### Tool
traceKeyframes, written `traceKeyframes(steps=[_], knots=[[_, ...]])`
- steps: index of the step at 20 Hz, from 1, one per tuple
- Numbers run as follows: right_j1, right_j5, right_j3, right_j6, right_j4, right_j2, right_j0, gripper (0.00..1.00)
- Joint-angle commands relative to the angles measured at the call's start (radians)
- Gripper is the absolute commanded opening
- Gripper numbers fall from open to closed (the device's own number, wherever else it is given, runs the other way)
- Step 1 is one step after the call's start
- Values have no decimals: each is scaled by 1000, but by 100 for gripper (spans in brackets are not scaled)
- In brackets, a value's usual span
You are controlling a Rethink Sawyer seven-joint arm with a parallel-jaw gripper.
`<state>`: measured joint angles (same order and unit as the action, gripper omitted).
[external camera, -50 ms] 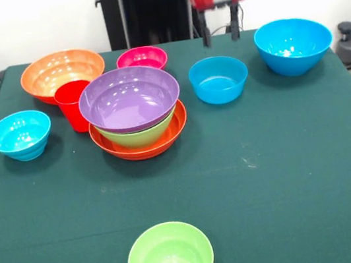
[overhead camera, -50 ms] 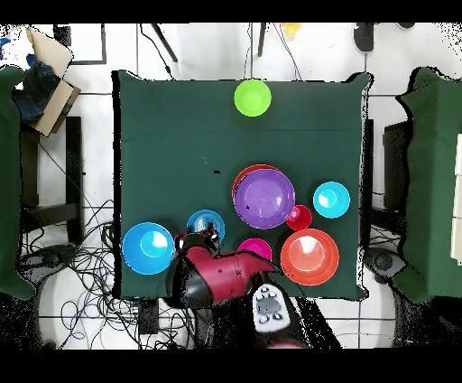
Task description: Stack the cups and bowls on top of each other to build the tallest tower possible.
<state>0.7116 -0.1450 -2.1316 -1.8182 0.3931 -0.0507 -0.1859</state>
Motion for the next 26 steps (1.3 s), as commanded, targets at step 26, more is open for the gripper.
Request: traceKeyframes(steps=[26], knots=[[-446, -290, 256, -86, 35, 129, 89, 100]])
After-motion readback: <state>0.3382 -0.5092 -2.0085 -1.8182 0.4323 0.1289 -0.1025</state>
